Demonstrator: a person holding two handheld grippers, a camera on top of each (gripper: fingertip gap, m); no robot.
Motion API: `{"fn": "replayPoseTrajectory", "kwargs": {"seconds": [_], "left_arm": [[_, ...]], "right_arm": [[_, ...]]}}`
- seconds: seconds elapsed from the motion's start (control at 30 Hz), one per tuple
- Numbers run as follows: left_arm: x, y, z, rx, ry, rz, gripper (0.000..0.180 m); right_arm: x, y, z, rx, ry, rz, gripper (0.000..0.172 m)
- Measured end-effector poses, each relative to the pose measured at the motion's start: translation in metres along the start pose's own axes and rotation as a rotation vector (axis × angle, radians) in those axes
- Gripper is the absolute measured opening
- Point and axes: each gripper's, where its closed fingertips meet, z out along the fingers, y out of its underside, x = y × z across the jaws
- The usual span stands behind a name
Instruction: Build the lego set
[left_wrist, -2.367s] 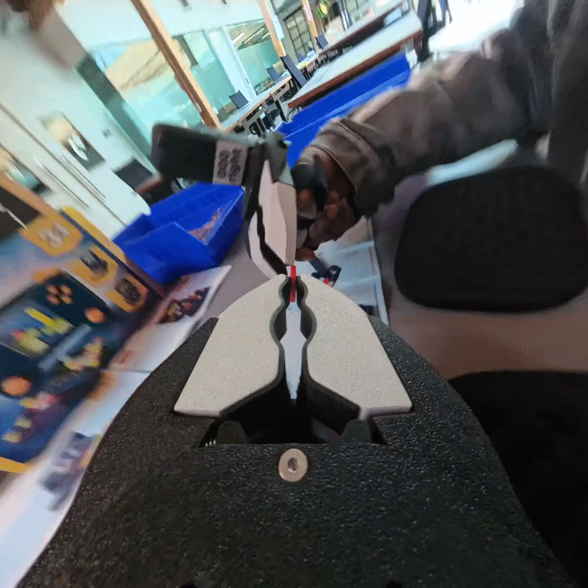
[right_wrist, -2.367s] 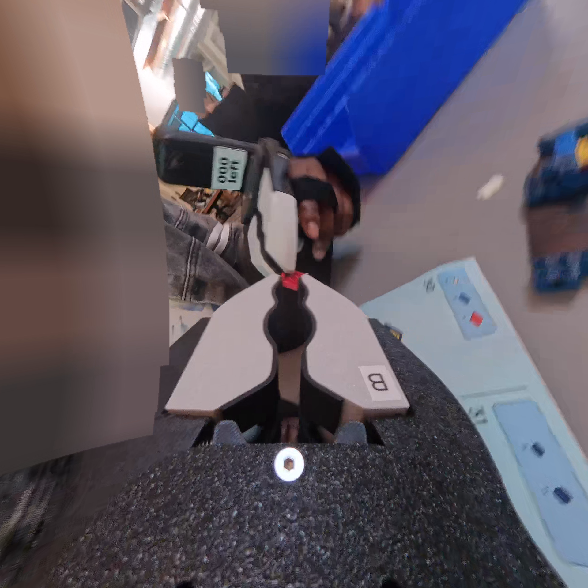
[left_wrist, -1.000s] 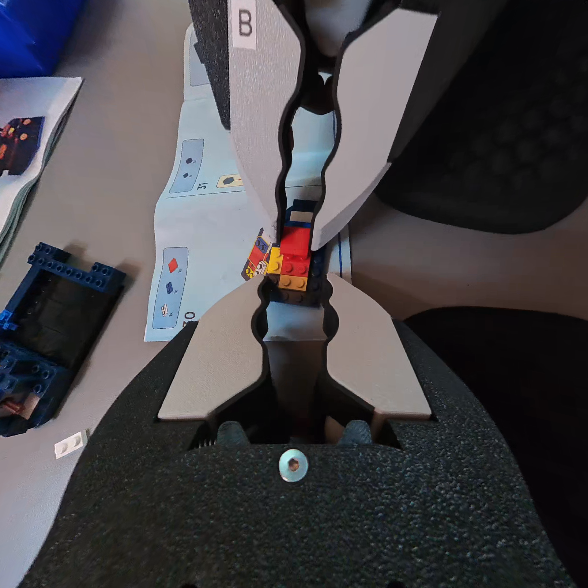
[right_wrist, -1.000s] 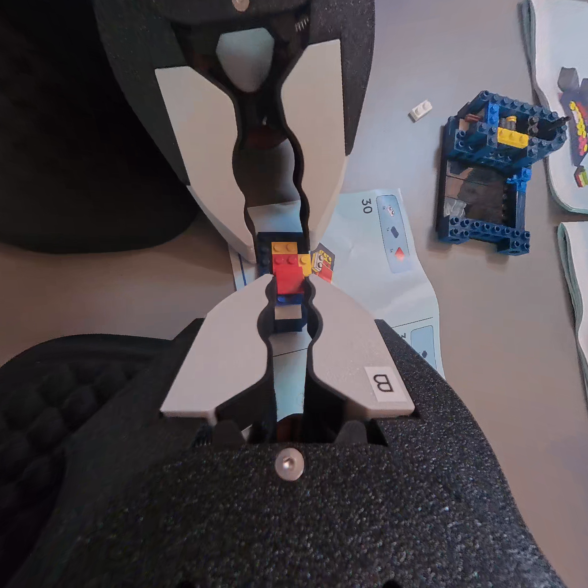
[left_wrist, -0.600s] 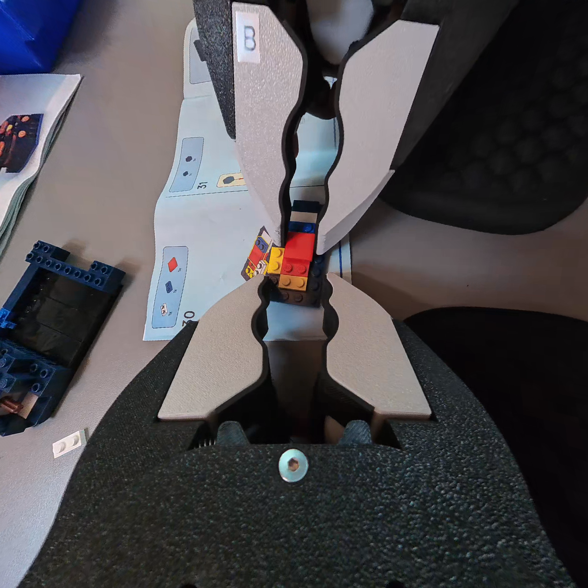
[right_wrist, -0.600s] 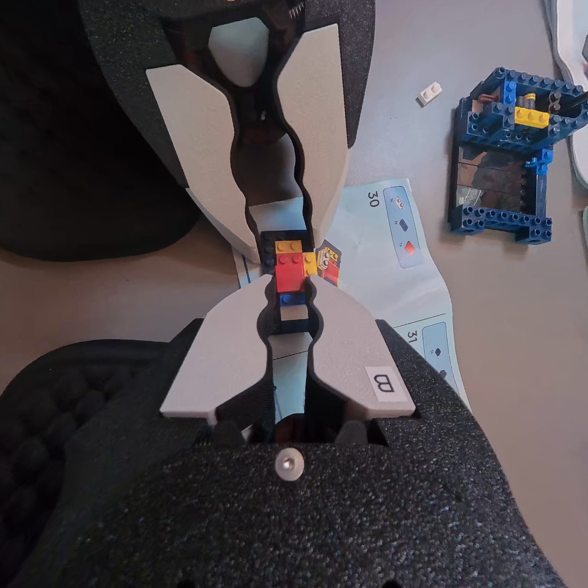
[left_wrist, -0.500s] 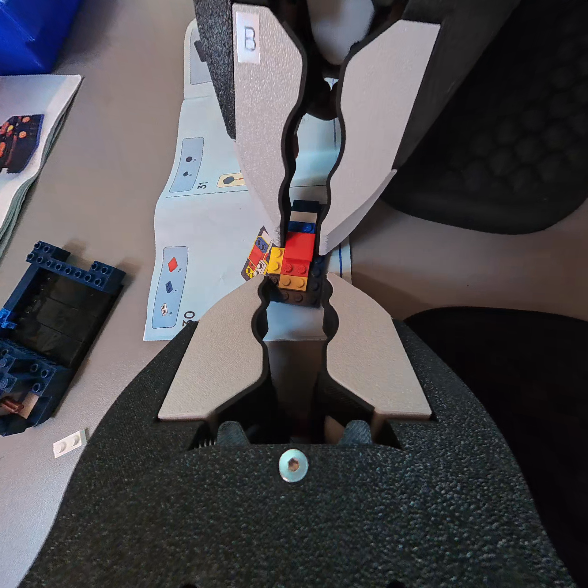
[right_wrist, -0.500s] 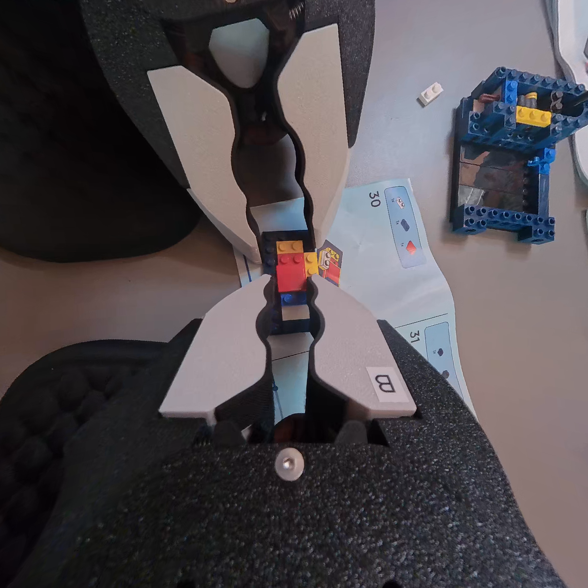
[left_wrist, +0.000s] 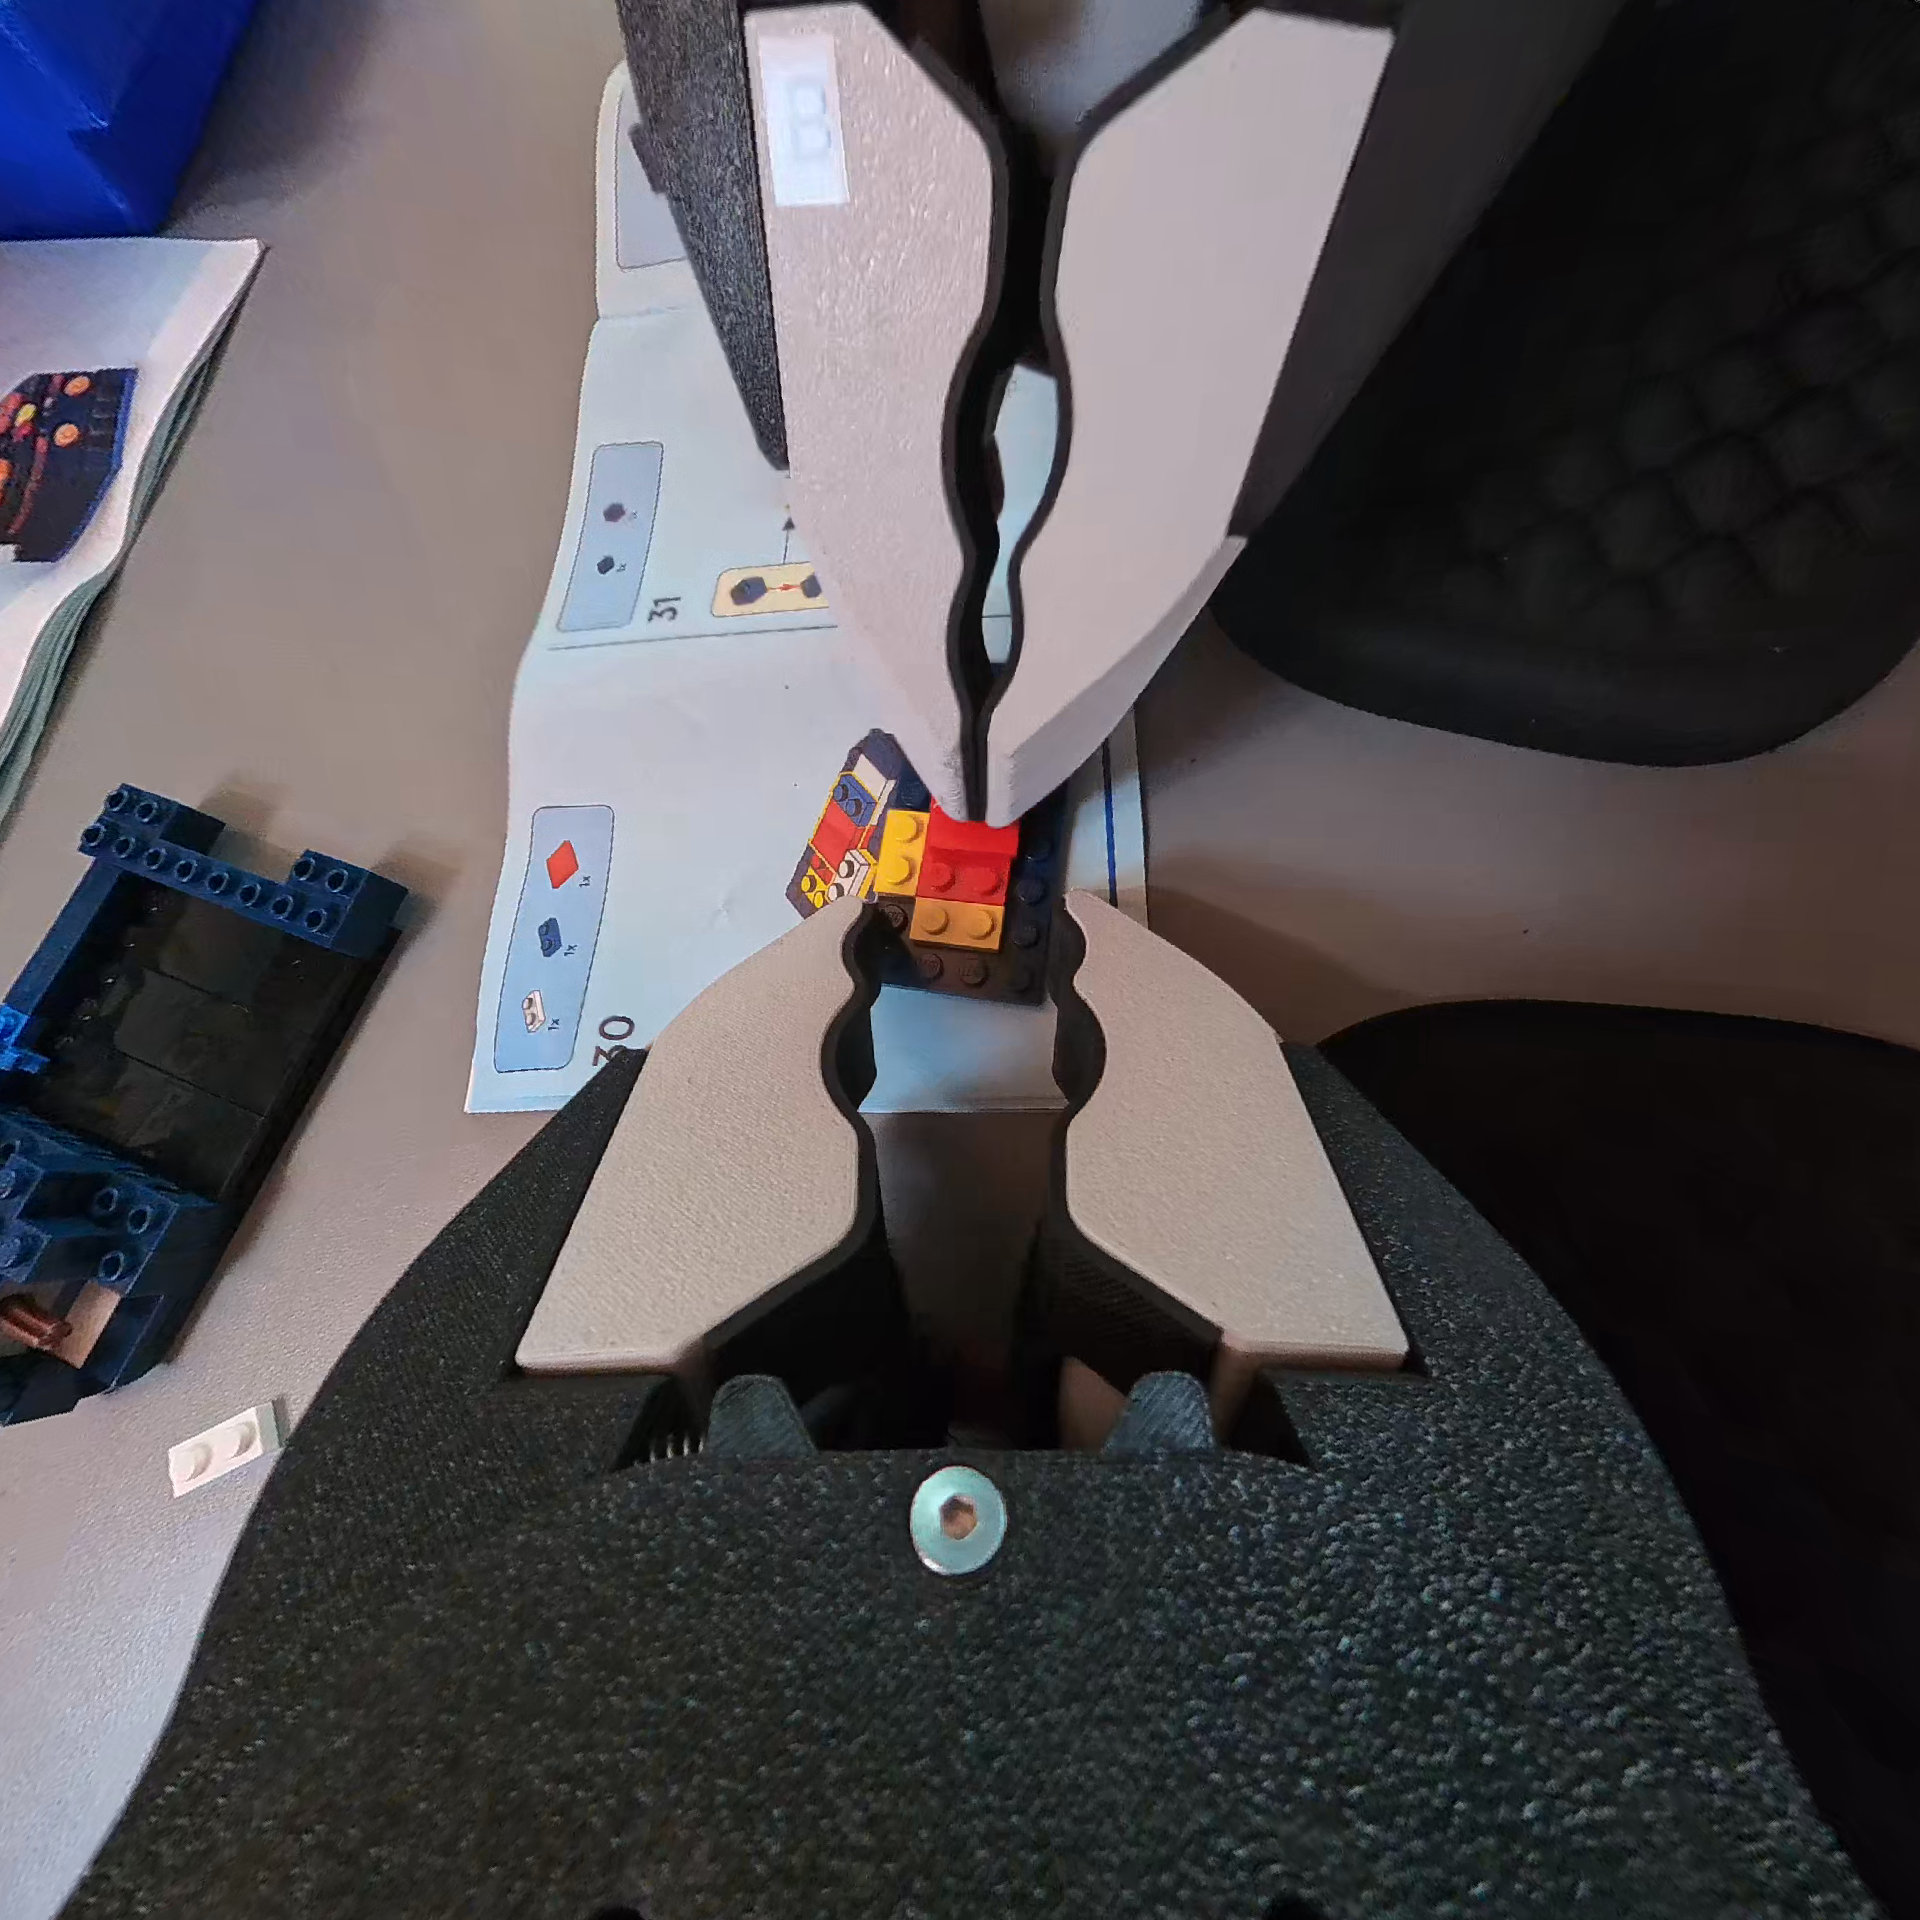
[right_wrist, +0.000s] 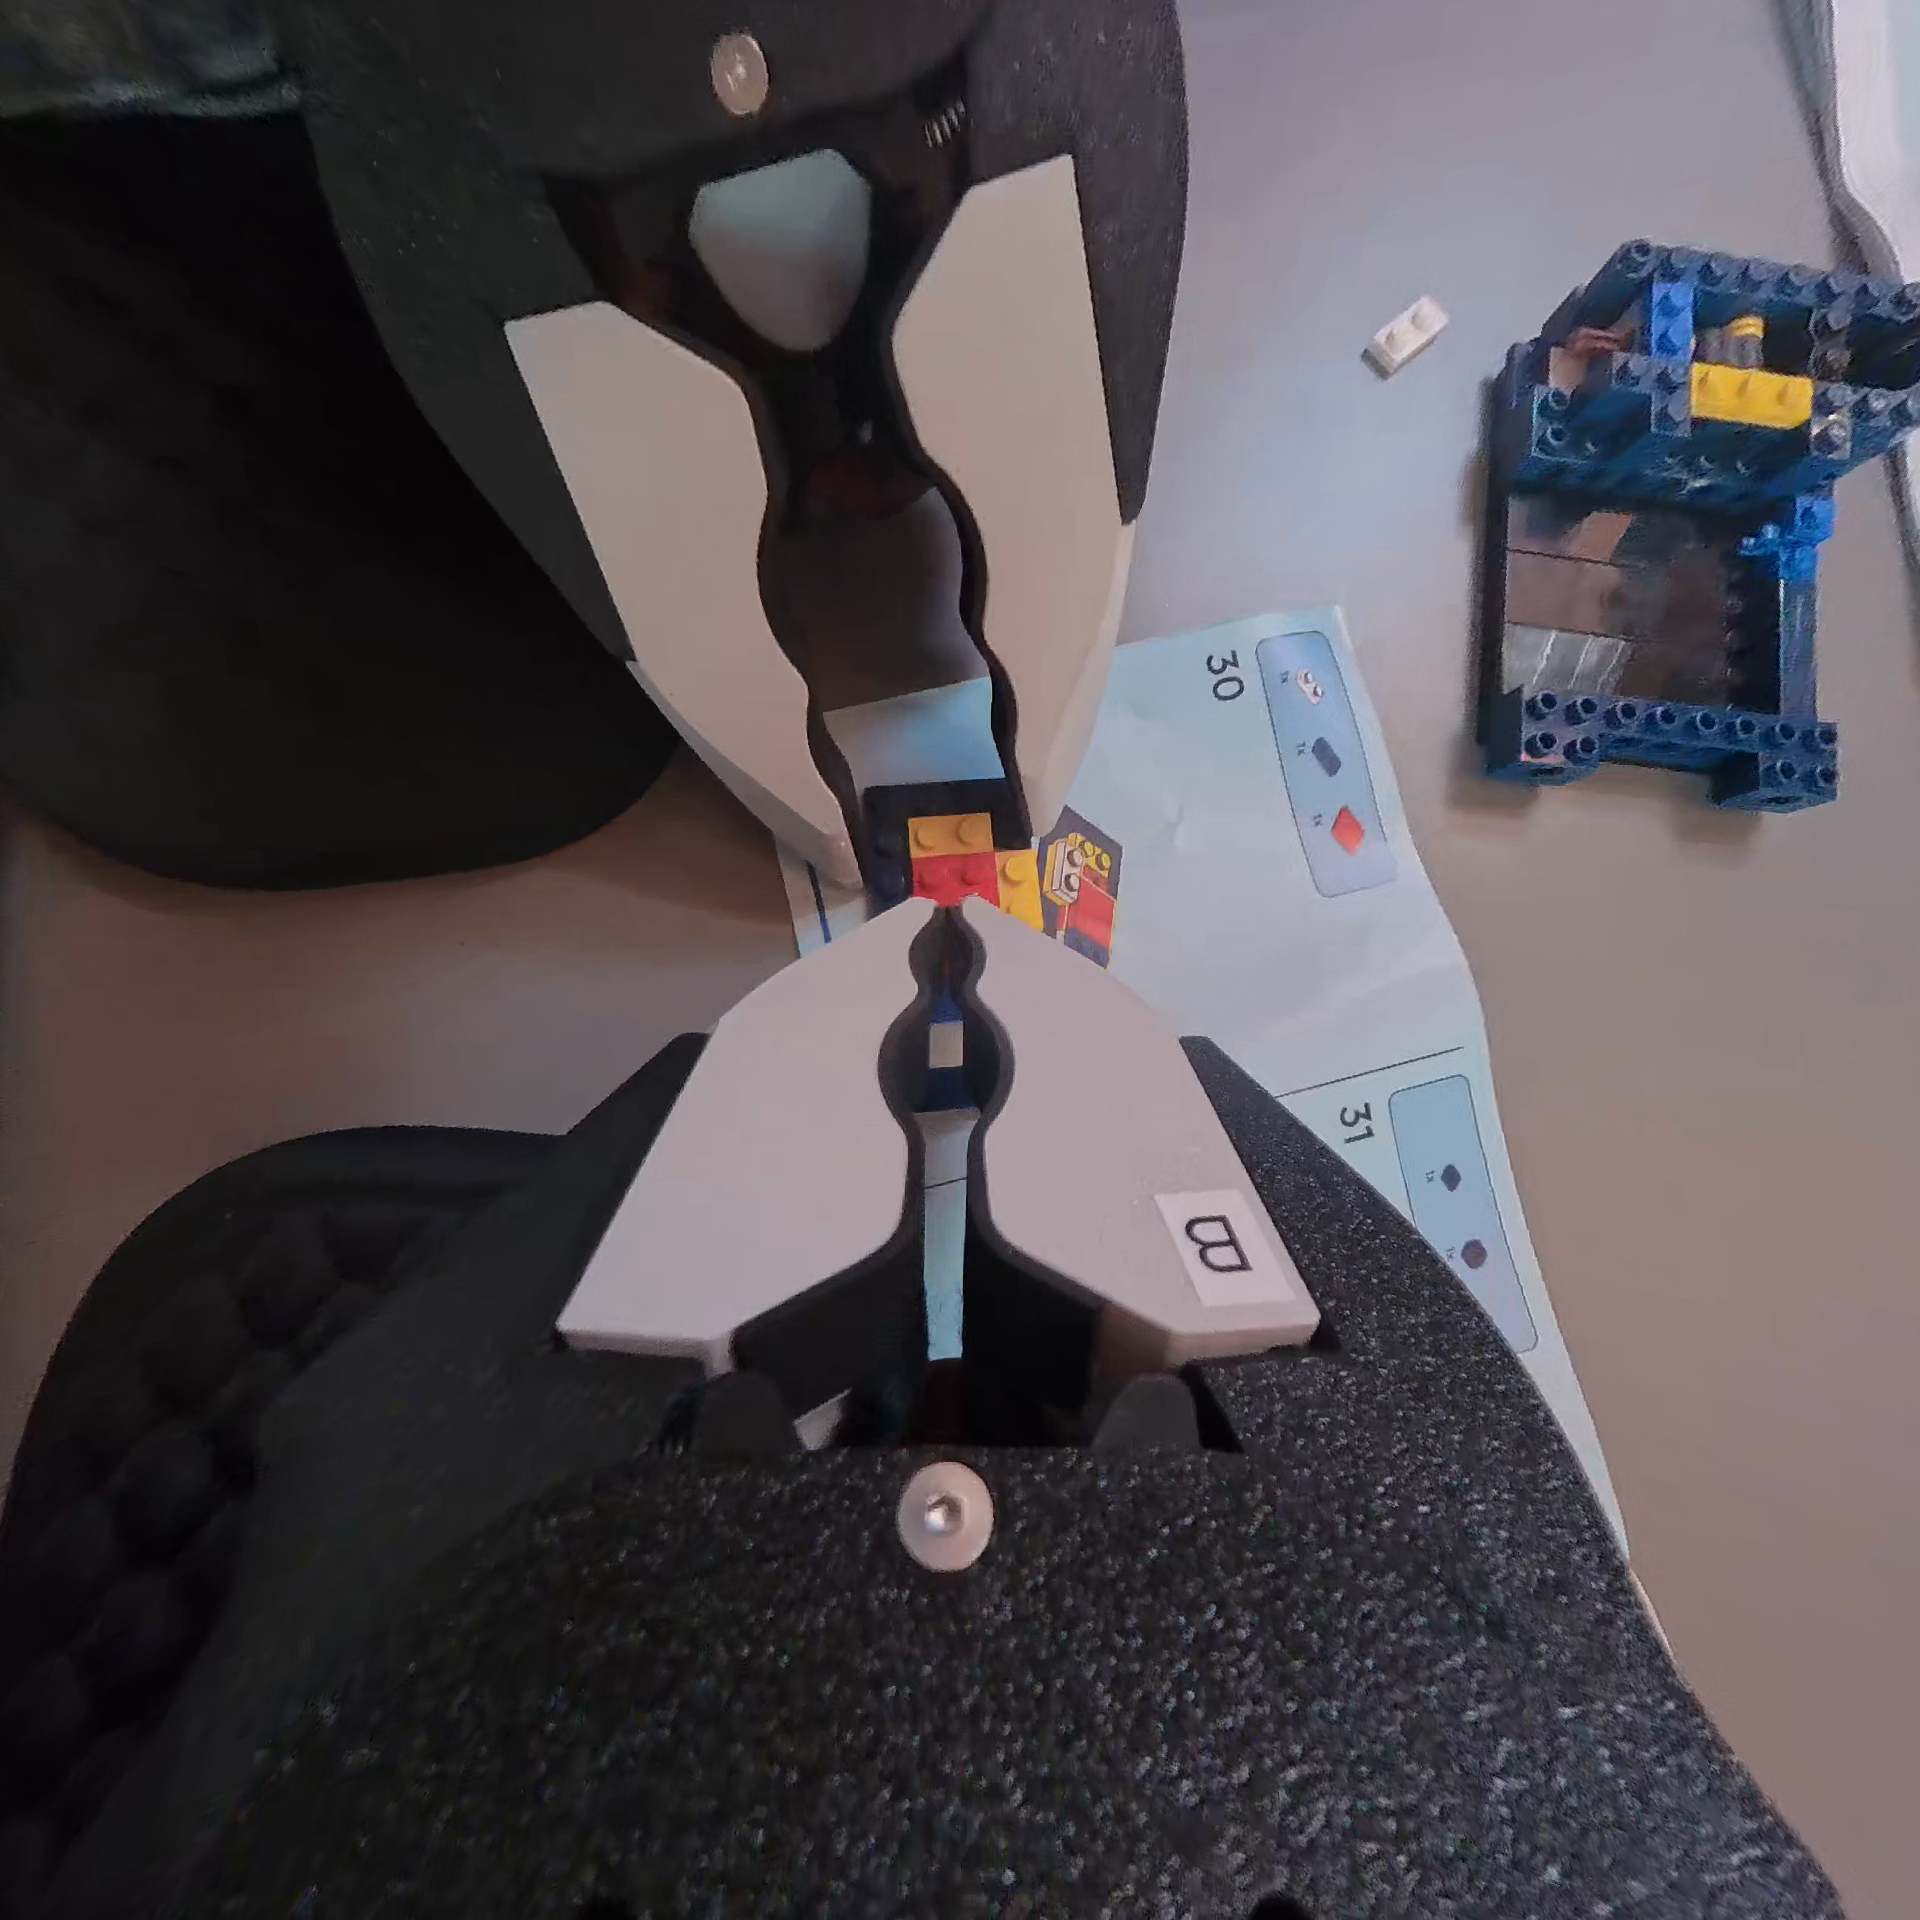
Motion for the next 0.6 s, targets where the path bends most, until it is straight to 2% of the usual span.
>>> {"fn": "replayPoseTrajectory", "kwargs": {"seconds": [0.2, 0.5, 0.6], "left_arm": [[0.0001, 0.0001, 0.0001, 0.0, 0.003, -0.002, 0.031], [0.0, 0.0002, 0.0001, 0.001, 0.007, -0.007, 0.031], [-0.0006, 0.0011, -0.0006, -0.001, 0.012, -0.022, 0.031]], "right_arm": [[0.0019, 0.0023, 0.0002, -0.022, 0.001, 0.005, 0.0], [0.002, 0.0058, 0.0017, -0.155, 0.027, 0.003, 0.001], [0.0021, 0.0064, 0.0017, -0.148, 0.012, 0.04, 0.001]]}}
